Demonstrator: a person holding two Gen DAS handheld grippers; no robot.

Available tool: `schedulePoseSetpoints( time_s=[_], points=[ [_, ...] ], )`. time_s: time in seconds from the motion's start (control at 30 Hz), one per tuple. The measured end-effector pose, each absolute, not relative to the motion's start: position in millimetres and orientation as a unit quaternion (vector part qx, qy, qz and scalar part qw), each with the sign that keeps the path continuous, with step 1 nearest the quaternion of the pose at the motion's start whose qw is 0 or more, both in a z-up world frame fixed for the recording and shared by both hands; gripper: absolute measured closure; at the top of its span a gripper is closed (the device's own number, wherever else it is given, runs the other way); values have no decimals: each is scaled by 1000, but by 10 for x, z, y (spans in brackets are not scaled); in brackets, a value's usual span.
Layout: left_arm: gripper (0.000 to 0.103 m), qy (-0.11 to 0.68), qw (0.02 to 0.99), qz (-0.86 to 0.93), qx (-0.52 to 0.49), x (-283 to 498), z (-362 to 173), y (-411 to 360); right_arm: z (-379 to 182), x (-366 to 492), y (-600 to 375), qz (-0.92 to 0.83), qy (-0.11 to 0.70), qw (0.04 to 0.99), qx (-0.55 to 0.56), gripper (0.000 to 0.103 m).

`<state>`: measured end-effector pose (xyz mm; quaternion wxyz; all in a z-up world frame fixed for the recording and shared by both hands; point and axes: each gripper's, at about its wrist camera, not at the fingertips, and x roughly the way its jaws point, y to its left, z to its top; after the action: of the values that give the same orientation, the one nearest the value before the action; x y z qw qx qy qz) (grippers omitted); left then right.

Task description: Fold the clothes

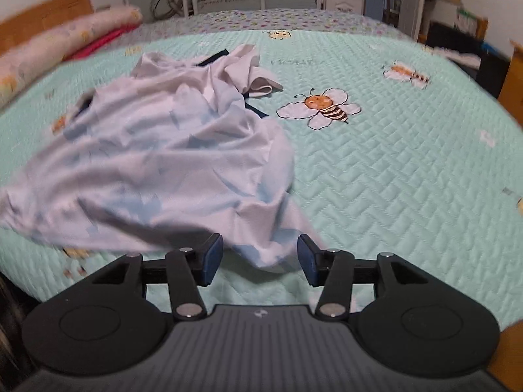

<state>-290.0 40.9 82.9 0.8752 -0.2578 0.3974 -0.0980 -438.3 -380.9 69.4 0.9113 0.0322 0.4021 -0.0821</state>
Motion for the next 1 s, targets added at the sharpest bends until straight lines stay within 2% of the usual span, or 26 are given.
schedulePoseSetpoints(
  time_s=[0.1,0.27,0.37,0.43,0.5,0.53,0.77,1.0],
  points=[
    [72,392,879,-135,-234,-2912,895,177,677,-4387,-3778,-87,392,916,29,52],
    [69,397,878,-188,-189,-2878,889,-312,835,-4271,-3974,-85,333,928,141,50],
    [68,394,880,-194,-182,-2723,885,-459,813,-4080,-4155,-112,341,918,166,48],
    [62,391,881,-195,-181,-2593,889,-531,763,-3963,-4302,-118,356,907,190,48],
    [46,387,886,-183,-180,-2383,900,-564,710,-3846,-4450,-122,372,895,215,48],
    [45,383,890,-170,-181,-2280,909,-563,673,-3819,-4517,-126,371,891,229,48],
    [44,427,852,-127,-276,-1315,690,-454,601,-3605,-4675,-88,350,880,309,48],
    [44,473,821,-132,-291,-642,372,-692,486,-3410,-4550,-81,334,869,357,48]
  ],
)
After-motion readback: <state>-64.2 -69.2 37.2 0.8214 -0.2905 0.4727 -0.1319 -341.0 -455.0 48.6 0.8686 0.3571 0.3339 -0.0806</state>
